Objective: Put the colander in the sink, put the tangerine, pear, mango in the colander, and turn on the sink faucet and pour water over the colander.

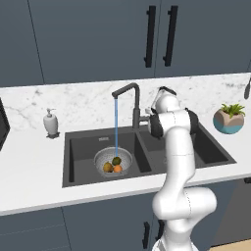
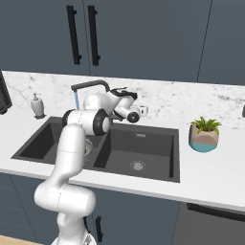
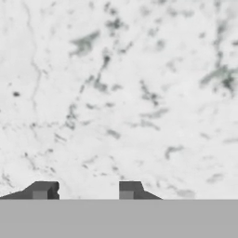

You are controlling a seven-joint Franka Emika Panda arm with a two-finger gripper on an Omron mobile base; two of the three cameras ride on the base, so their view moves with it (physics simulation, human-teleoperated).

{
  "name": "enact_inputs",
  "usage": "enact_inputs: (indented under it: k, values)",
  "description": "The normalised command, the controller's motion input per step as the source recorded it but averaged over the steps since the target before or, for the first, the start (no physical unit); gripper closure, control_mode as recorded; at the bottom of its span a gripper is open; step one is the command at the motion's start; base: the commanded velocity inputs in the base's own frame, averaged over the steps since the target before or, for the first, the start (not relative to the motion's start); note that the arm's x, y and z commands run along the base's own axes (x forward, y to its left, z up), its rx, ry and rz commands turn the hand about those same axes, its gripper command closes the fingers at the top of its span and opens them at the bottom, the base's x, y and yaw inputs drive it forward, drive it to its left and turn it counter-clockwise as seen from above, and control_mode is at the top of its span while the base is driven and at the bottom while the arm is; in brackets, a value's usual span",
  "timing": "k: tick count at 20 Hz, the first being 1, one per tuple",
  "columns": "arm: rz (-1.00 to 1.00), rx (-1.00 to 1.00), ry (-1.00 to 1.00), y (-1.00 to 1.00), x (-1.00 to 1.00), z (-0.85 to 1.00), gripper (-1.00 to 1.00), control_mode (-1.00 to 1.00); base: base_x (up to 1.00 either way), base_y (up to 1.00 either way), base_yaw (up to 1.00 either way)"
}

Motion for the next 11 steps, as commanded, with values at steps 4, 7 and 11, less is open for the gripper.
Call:
enact_inputs:
  k: [4,7,11]
  values:
    - [-0.01,0.00,0.03,-0.82,0.00,-0.21,1.00,-1.00,0.00,0.00,0.00]
    - [0.00,0.00,0.05,-0.60,-0.06,-0.05,1.00,-1.00,0.00,0.00,0.00]
    - [0.00,0.00,0.09,-0.61,-0.08,-0.04,1.00,-1.00,0.00,0.00,0.00]
